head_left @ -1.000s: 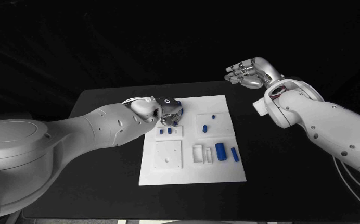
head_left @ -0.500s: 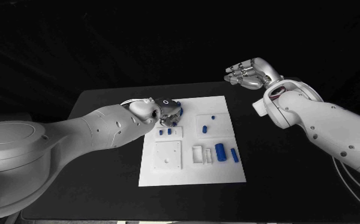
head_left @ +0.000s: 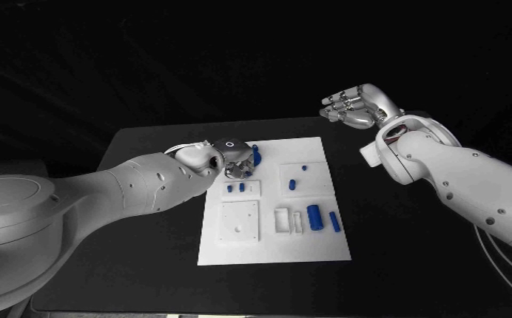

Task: Assemble the parts on the task board

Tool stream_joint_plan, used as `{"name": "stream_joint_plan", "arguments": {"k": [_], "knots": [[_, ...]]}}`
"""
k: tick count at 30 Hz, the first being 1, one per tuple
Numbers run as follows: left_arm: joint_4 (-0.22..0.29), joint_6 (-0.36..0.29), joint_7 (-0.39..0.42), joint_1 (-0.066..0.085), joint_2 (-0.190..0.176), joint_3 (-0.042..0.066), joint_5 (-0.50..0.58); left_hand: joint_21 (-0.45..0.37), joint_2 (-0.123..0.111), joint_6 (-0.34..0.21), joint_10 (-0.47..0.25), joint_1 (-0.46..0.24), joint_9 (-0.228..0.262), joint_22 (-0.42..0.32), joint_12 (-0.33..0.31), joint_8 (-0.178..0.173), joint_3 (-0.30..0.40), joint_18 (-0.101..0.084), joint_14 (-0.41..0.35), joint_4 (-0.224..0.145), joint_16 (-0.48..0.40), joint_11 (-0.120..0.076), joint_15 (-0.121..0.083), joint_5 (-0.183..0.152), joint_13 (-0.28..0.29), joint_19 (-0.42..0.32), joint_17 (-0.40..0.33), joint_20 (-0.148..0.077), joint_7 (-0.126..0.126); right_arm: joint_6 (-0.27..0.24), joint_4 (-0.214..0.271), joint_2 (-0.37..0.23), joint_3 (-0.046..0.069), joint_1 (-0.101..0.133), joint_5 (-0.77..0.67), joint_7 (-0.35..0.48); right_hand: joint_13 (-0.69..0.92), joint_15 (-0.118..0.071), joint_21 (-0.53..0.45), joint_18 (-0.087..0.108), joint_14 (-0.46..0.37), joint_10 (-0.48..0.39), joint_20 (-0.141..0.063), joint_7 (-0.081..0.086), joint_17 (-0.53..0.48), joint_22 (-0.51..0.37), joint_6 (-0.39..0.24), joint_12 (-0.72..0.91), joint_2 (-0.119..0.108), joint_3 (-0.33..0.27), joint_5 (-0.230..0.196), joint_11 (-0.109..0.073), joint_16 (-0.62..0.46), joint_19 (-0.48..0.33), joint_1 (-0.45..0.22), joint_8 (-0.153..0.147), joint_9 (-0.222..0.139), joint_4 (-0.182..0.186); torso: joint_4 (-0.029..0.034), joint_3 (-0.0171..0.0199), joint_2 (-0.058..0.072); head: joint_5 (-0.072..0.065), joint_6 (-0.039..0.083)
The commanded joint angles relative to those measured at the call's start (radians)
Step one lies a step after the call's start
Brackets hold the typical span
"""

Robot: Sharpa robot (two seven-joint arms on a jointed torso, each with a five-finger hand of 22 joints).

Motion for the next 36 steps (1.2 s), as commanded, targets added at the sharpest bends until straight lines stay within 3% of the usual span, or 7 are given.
{"name": "stream_joint_plan", "arguments": {"k": [1,8,14,20,25,36], "knots": [[0.01,-0.072,0.041,0.001,-0.007,0.006,0.095,0.007,0.006,0.006,0.009,-0.005,0.0,0.017,-0.006,0.0,-0.005,0.009,0.007,-0.001,-0.005,0.002,-0.003,0.002,0.006,0.008,0.006,0.001,0.0,0.005,0.001,0.0,0.0,-0.002,-0.006,0.015,-0.001,0.003,-0.006,-0.002,0.005,0.004,0.004,-0.002,0.0,-0.001,0.005,-0.005,-0.002,-0.006,0.003,-0.002,-0.005,0.004,-0.006,0.001,-0.001,0.001,-0.0009,0.0006,-0.001,0.003,0.0],[0.035,-0.084,0.065,0.001,-0.036,0.038,0.214,0.008,0.008,0.002,0.01,-0.008,0.0,0.017,-0.009,-0.001,-0.009,0.008,0.008,0.004,-0.007,0.001,-0.004,-0.006,0.012,0.008,0.01,-0.001,0.0,0.005,0.001,-0.001,0.0,-0.003,-0.005,0.016,-0.001,0.003,-0.006,-0.002,0.005,0.004,0.004,-0.002,0.0,-0.001,0.005,-0.005,-0.002,-0.006,0.003,-0.002,-0.005,0.004,-0.006,0.001,-0.001,0.001,-0.0002,0.0013,-0.001,0.004,-0.002],[0.054,-0.04,0.072,0.001,-0.071,0.06,0.356,0.014,0.012,-0.001,0.008,-0.007,0.0,0.018,-0.013,0.0,-0.014,0.005,0.008,0.003,-0.011,0.002,-0.005,0.004,0.026,0.007,0.019,-0.003,0.001,0.004,0.002,-0.004,0.0,-0.004,-0.004,0.016,-0.001,0.003,-0.006,-0.002,0.005,0.003,0.003,-0.002,0.0,-0.001,0.005,-0.006,-0.001,-0.009,0.003,-0.002,-0.005,0.004,-0.005,0.001,-0.001,0.001,0.002,0.0009,-0.001,0.004,-0.002],[0.063,0.014,0.084,0.003,-0.103,0.066,0.49,0.018,0.017,-0.002,0.007,-0.011,0.0,0.018,-0.012,0.0,-0.018,0.004,0.008,0.0,-0.012,0.003,-0.004,-0.001,0.034,0.004,0.024,-0.003,0.0,0.004,0.004,-0.007,0.0,-0.004,-0.004,0.016,-0.001,0.003,-0.006,-0.002,0.005,0.003,0.003,-0.002,0.0,-0.001,0.005,-0.006,-0.001,-0.009,0.003,-0.002,-0.005,0.004,-0.005,0.001,-0.001,0.001,0.0007,0.0003,0.0,0.011,-0.003],[0.063,0.042,0.121,0.003,-0.116,0.066,0.591,0.021,0.023,-0.009,0.009,-0.015,0.0,0.018,-0.009,0.0,-0.033,0.003,0.009,0.004,-0.011,0.004,-0.004,-0.036,0.039,0.003,0.028,-0.003,0.0,0.004,0.003,-0.006,0.0,-0.004,-0.004,0.016,-0.001,0.003,-0.006,-0.002,0.005,0.003,0.003,-0.002,0.0,-0.001,0.005,-0.006,-0.001,-0.009,0.003,-0.002,-0.005,0.004,-0.005,0.001,-0.001,0.001,-0.0008,-0.0002,0.0,0.017,-0.004],[0.052,0.084,0.169,-0.001,-0.124,0.066,0.729,0.026,0.032,-0.013,0.007,-0.012,0.0,0.018,-0.008,0.0,-0.049,0.003,0.008,0.004,-0.012,0.005,-0.004,-0.032,0.043,0.001,0.032,-0.004,0.001,0.004,0.002,-0.004,0.0,-0.004,-0.003,0.017,-0.001,0.003,-0.006,-0.002,0.005,0.003,0.003,-0.002,0.0,-0.001,0.005,-0.006,-0.001,-0.009,0.003,-0.002,-0.005,0.004,-0.005,0.001,-0.001,0.001,-0.002,0.0011,0.0,0.021,-0.004]]}}
